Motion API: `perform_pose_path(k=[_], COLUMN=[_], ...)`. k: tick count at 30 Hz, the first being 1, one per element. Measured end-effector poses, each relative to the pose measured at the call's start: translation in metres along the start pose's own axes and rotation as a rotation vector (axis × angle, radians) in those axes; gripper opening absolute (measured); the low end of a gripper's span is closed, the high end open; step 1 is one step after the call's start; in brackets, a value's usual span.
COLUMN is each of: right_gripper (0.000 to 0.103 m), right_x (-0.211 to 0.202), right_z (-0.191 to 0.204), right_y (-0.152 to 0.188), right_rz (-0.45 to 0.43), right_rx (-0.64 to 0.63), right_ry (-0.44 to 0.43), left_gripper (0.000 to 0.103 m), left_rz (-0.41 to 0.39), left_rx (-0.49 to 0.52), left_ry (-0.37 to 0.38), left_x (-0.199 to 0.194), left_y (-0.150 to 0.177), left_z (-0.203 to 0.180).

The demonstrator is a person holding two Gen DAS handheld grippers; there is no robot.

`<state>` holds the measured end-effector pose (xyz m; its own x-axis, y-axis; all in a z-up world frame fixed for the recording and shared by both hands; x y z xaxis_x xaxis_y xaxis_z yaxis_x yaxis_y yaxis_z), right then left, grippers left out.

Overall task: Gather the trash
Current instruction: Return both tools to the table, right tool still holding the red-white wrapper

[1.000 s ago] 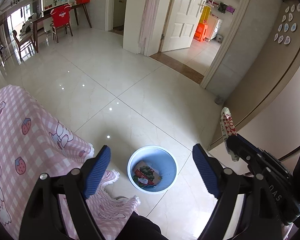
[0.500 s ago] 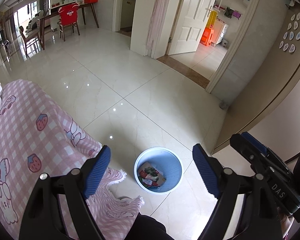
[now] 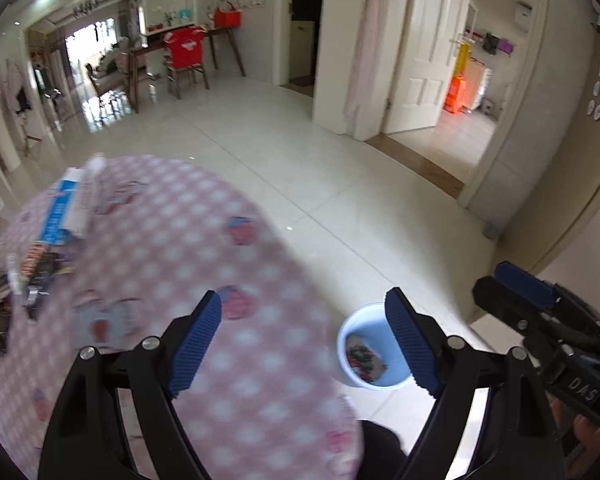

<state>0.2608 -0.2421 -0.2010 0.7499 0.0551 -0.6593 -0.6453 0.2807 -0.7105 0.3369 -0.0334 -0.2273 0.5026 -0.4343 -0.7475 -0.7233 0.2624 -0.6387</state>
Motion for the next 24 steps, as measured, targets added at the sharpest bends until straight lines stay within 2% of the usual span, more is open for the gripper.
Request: perform_pose_path(k=[6, 9, 13, 16, 20, 24], right_gripper=[0.058, 0.058, 0.058, 0.058, 0.058, 0.058], right_x=[0.012, 0.025, 0.046, 0.062, 0.080, 0.094], right_z=[0.077, 0.119, 0.161, 0.184, 0.208, 0.223], right_y=[-0.004, -0.004, -0.001, -0.001, 0.000, 0.001], right_rz=[0.025, 0.047, 0.084, 0.116, 0.144, 0.159], right_rx=[-0.115, -0.170, -0.223, -0.236, -0.250, -0.263], right_ry=[-0.091, -0.138, -0.167, -0.186, -0.197, -0.199], left_gripper=[0.082, 0.082, 0.082, 0.082, 0.082, 0.069], left_rz=[-0.043, -0.056, -0.061, -0.060, -0.073, -0.087], left_rx=[-0.078, -0.134, -0.176, -0.181, -0.172, -0.174], left_ry=[-0.158, -0.189, -0.212, -0.191, -0.148, -0.087], left_x=[-0.043, -0.056, -0.062, -0.057, -0.049, -0.042], left_y=[0.010, 0.016, 0.026, 0.028, 0.024, 0.016], left_z=[0.105, 0.155, 0.198, 0.220, 0.230, 0.238])
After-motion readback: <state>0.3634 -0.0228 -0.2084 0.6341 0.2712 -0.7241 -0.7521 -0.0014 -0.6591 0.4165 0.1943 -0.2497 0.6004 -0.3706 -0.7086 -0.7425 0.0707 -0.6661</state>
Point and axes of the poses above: each gripper's, at about its wrist camera, not at the fingertips, and x roughly the way its jaws point, z to its left, y to its underside, the point moved 6 cm from there along x, roughly the way its jaws point, and after that the axes turned 12 degrees about y, right-handed, at the moved point
